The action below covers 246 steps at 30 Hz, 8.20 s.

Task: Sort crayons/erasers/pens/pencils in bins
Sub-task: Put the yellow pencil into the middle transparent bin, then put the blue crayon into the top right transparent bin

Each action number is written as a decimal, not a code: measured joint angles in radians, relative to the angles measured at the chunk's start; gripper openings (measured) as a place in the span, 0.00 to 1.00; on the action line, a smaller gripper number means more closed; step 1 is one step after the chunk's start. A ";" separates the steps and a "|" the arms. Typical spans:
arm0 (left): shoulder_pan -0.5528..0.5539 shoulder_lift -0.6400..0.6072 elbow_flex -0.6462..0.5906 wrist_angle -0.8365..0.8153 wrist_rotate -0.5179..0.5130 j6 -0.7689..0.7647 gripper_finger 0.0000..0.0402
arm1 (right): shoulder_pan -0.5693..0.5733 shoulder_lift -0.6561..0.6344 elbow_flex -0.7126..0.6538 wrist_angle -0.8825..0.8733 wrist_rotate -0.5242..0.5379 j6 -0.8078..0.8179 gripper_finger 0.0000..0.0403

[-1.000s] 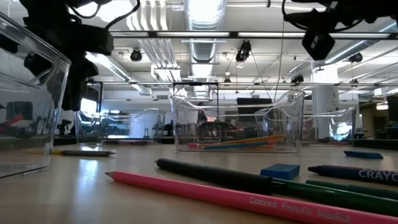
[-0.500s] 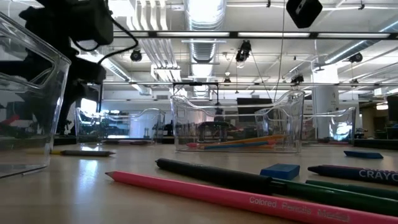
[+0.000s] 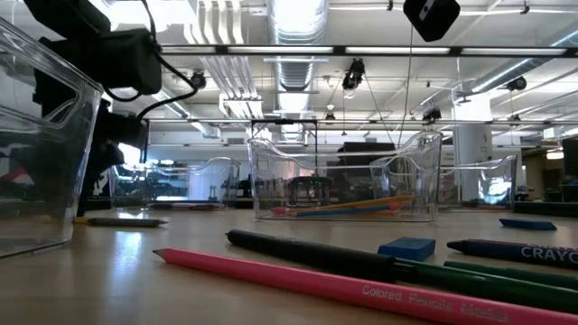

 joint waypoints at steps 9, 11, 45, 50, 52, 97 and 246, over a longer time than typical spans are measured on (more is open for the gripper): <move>0.000 0.184 0.011 -0.008 -0.017 -0.003 0.31 | 0.000 -0.005 0.001 -0.015 0.000 -0.001 0.23; 0.000 0.207 0.018 -0.010 -0.015 -0.002 0.31 | 0.000 -0.010 0.001 -0.021 0.000 0.000 0.22; -0.009 -0.042 0.301 -0.180 -0.111 -0.017 0.00 | 0.034 -0.139 0.001 -0.030 0.000 0.051 0.19; -0.005 -0.032 0.488 -0.293 -0.235 0.049 0.00 | 0.035 -0.149 0.001 -0.030 0.000 0.044 0.19; -0.003 -0.012 0.559 -0.271 -0.240 0.106 0.01 | 0.035 -0.150 0.001 -0.030 0.001 0.041 0.19; -0.236 -0.026 0.245 1.252 -0.093 0.391 0.00 | 0.136 -0.133 0.113 -0.428 0.069 0.257 0.19; -0.477 -0.330 0.003 1.147 -0.408 0.340 0.00 | 0.257 0.728 0.296 -0.694 0.006 0.515 0.18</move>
